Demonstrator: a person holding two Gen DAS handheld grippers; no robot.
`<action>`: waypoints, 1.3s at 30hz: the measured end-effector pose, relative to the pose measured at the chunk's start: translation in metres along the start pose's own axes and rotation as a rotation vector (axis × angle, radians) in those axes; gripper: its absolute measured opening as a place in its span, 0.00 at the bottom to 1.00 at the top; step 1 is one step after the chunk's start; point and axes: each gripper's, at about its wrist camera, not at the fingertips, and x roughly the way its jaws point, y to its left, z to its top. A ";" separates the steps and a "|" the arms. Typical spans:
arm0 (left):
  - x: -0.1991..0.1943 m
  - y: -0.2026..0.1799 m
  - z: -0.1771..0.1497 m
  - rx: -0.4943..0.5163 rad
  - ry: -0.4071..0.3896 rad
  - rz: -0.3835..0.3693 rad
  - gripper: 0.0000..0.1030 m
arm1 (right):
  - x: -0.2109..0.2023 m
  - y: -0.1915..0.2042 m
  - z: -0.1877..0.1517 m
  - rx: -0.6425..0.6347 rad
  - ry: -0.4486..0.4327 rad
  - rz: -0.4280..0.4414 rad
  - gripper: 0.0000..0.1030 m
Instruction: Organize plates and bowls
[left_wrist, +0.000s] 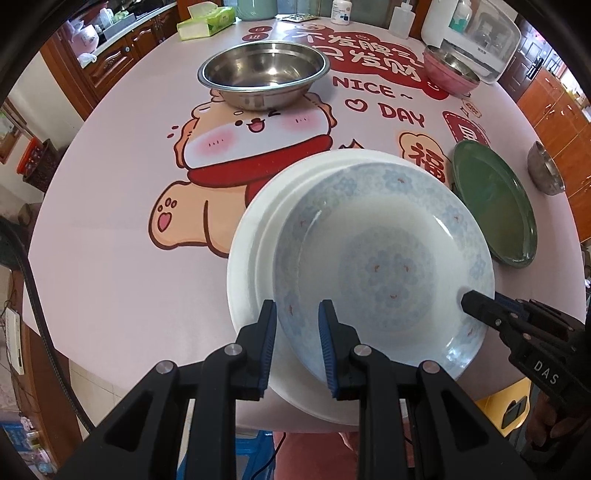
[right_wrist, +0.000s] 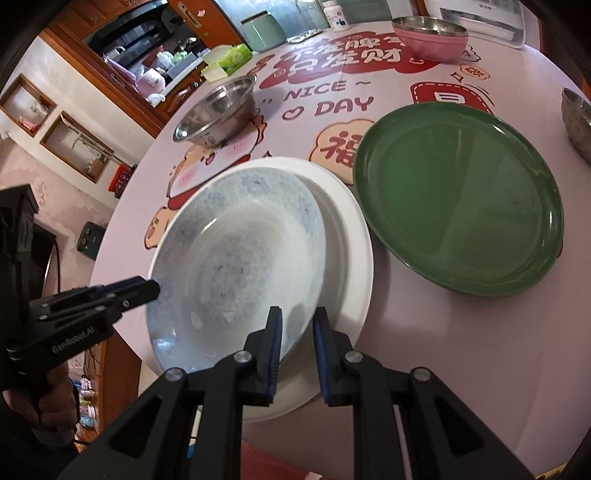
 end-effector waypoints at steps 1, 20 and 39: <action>0.000 0.001 0.001 -0.004 -0.002 0.006 0.21 | 0.000 0.001 0.000 -0.005 0.004 -0.001 0.18; -0.037 -0.017 0.007 -0.055 -0.091 0.057 0.33 | -0.002 0.002 0.007 -0.107 0.096 0.077 0.32; -0.064 -0.081 0.020 -0.053 -0.159 0.086 0.54 | -0.055 -0.046 0.004 -0.163 -0.004 0.041 0.46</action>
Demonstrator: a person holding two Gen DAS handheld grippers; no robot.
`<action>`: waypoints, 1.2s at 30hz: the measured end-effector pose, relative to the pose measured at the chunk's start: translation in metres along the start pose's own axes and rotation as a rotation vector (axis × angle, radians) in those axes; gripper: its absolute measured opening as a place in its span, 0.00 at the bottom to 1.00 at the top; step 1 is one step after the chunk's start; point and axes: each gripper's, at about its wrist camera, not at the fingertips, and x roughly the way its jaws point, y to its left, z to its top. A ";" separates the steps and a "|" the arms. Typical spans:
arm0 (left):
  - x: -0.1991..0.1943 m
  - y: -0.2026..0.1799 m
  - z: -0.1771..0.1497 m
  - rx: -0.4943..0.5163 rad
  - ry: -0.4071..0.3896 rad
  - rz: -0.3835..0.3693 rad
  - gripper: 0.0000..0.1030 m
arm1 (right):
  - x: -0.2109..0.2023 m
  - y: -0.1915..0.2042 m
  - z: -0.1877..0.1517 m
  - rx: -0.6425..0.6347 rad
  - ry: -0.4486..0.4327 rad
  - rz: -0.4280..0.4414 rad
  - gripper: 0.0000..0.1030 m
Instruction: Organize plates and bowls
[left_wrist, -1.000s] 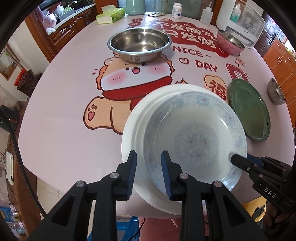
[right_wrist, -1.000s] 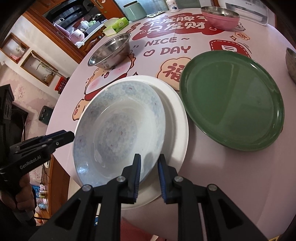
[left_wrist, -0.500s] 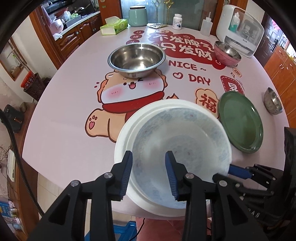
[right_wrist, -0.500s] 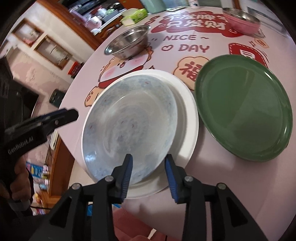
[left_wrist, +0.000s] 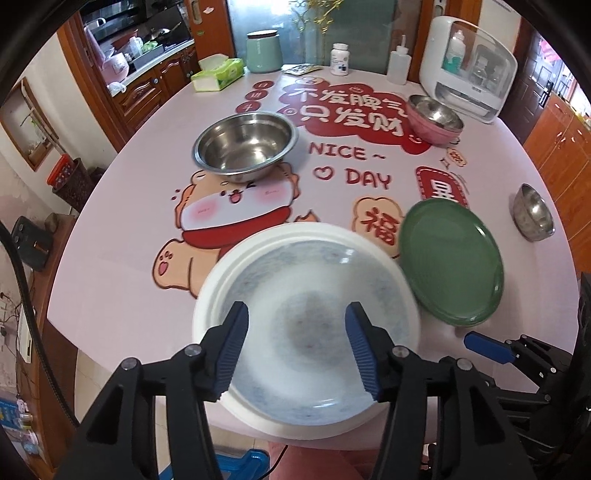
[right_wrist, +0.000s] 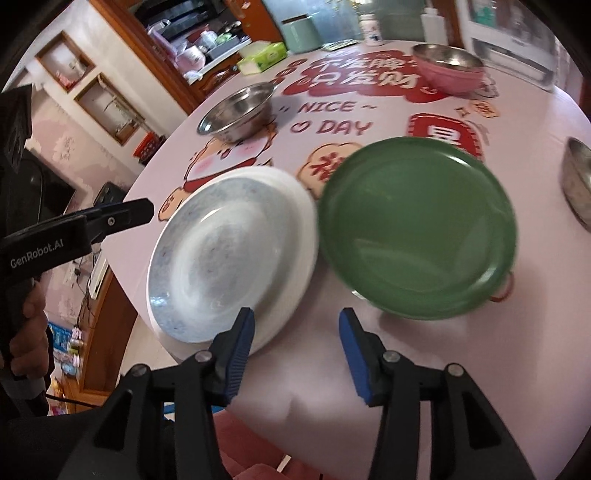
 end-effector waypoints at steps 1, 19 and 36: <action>-0.001 -0.005 0.001 0.005 -0.002 0.001 0.58 | -0.004 -0.004 -0.001 0.012 -0.009 0.000 0.46; 0.006 -0.065 0.024 0.109 -0.023 -0.082 0.64 | -0.041 -0.074 -0.027 0.253 -0.108 -0.013 0.47; 0.070 -0.094 0.065 0.189 0.116 -0.159 0.73 | -0.031 -0.128 -0.023 0.512 -0.139 0.028 0.47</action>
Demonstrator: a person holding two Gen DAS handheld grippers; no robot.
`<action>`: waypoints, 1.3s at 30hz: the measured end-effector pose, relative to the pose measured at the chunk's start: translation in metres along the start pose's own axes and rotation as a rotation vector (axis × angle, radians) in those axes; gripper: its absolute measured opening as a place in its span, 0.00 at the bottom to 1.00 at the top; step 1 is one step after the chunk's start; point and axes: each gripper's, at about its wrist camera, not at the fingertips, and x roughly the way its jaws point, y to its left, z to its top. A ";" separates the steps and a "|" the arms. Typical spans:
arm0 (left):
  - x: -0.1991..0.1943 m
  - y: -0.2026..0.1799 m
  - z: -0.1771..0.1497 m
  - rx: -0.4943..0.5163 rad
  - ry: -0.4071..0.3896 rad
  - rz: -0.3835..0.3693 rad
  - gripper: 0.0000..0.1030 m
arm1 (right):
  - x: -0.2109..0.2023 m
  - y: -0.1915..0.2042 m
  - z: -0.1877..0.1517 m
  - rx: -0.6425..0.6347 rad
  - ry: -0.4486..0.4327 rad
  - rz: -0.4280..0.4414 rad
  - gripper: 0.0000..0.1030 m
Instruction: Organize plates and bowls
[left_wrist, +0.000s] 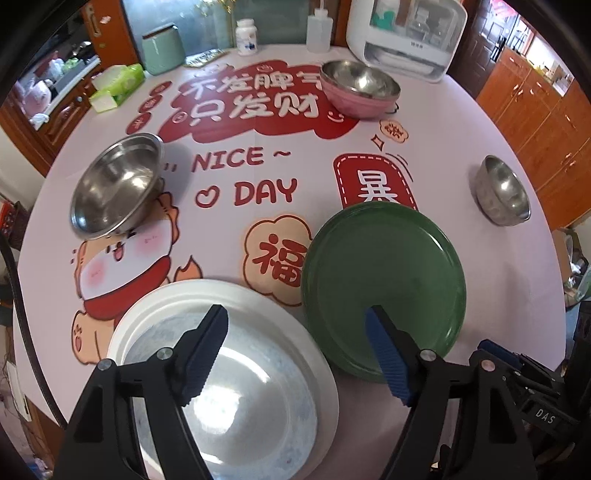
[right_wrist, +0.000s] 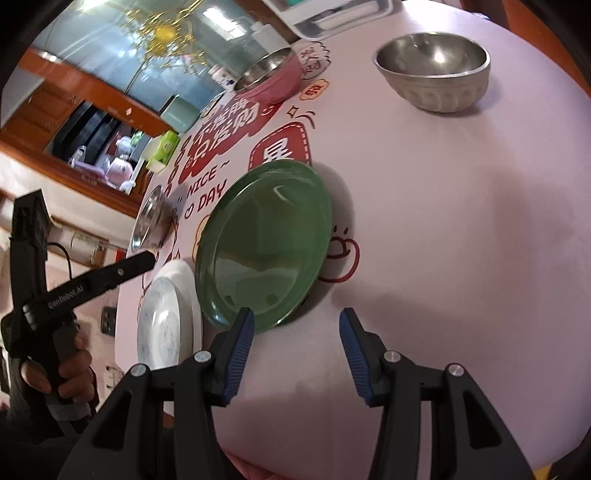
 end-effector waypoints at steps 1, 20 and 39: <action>0.005 0.000 0.003 0.005 0.010 -0.005 0.73 | 0.002 -0.002 0.001 0.010 0.000 0.002 0.47; 0.066 -0.004 0.029 0.049 0.129 -0.055 0.73 | 0.028 -0.021 0.024 0.181 0.001 0.030 0.22; 0.090 -0.019 0.038 0.082 0.180 -0.080 0.65 | 0.033 -0.026 0.029 0.200 0.017 0.024 0.11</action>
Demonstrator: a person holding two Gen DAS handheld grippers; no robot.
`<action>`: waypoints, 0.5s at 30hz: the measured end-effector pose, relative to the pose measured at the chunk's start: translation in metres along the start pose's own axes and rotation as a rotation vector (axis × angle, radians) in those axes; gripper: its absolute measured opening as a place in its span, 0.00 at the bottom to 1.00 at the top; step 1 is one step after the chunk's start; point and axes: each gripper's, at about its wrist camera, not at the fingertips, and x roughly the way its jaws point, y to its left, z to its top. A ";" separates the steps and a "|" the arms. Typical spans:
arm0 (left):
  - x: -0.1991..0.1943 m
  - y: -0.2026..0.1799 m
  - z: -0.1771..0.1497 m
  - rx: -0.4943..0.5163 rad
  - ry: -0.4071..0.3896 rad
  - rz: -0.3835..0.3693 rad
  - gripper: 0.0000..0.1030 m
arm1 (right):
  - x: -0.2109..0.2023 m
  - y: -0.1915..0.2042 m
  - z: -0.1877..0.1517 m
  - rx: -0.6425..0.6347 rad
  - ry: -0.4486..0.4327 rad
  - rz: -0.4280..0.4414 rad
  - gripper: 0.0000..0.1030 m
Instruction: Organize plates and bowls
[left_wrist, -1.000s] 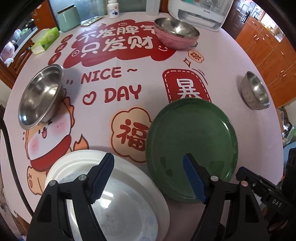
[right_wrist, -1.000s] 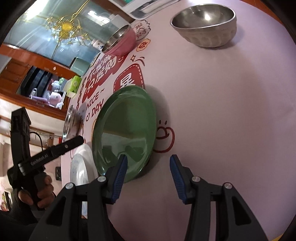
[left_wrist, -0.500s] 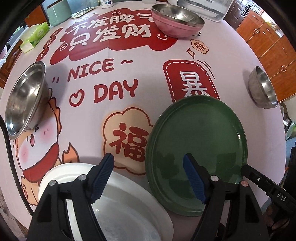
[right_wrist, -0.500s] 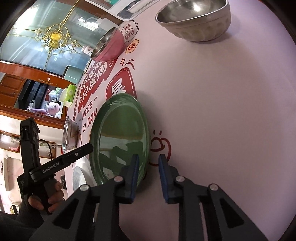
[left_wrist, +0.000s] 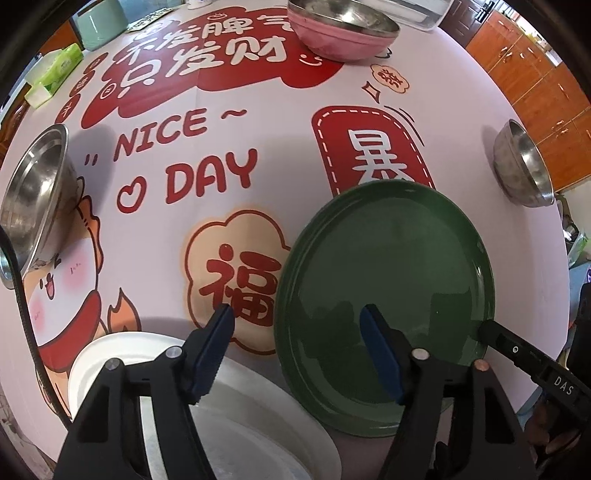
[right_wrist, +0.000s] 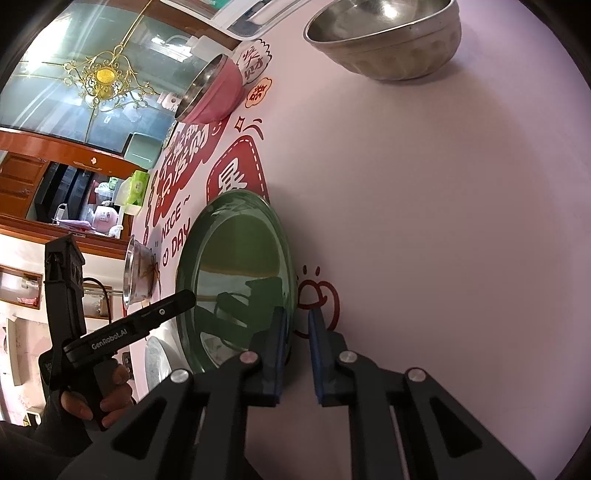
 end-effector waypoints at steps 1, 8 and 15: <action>0.001 -0.001 0.001 0.003 0.002 -0.001 0.62 | 0.000 0.000 0.000 0.001 0.000 0.000 0.11; 0.009 0.002 0.005 -0.007 0.019 -0.012 0.44 | 0.000 0.001 0.000 -0.003 0.004 -0.002 0.09; 0.009 0.007 0.006 -0.002 0.018 -0.055 0.31 | 0.004 0.003 -0.001 0.000 0.005 -0.002 0.06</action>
